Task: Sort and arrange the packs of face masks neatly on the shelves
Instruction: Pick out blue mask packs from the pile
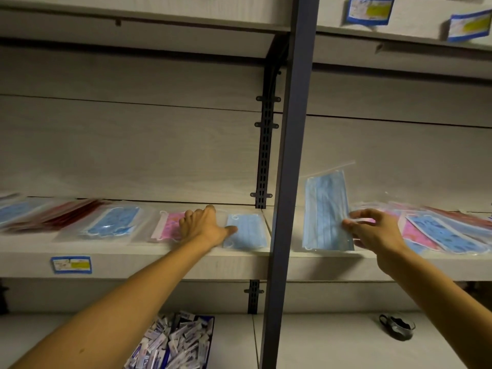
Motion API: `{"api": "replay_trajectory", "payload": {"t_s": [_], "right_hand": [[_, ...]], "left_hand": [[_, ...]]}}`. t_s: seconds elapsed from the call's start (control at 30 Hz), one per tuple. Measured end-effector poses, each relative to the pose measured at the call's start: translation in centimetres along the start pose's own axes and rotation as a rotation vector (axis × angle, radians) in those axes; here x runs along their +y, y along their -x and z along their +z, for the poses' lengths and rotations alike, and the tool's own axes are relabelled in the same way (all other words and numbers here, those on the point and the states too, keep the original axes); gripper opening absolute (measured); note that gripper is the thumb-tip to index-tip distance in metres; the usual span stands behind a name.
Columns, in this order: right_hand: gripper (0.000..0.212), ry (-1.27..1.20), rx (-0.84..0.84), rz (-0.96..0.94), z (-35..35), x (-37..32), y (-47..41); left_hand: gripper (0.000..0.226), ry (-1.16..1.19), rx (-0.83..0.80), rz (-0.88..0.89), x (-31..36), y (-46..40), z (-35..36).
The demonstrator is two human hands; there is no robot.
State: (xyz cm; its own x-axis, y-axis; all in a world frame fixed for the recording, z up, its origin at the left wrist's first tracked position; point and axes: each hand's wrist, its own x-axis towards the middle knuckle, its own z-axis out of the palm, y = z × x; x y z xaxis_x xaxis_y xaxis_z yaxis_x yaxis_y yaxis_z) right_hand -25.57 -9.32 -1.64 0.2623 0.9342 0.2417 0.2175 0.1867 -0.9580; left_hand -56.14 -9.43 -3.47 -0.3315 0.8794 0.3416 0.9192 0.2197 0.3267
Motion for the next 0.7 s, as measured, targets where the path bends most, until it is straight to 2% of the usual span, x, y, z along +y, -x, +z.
{"api": "replay_trajectory", "payload": {"t_s": [0.2,0.4,0.7], "right_hand": [[0.022,-0.013,0.053,0.002,-1.1,0.0,0.3],[0.017,-0.002,0.124,-0.005,-2.7,-0.8,1.9],[0.034,-0.016,0.312,-0.047,-3.2,-5.0,9.8]], "left_hand": [[0.048,0.115,0.08,0.042,-1.0,0.1,-0.4],[0.037,0.164,0.101,0.089,-2.5,-0.4,-0.9],[0.029,0.231,0.084,0.265,-5.7,-1.6,-2.1]]}}
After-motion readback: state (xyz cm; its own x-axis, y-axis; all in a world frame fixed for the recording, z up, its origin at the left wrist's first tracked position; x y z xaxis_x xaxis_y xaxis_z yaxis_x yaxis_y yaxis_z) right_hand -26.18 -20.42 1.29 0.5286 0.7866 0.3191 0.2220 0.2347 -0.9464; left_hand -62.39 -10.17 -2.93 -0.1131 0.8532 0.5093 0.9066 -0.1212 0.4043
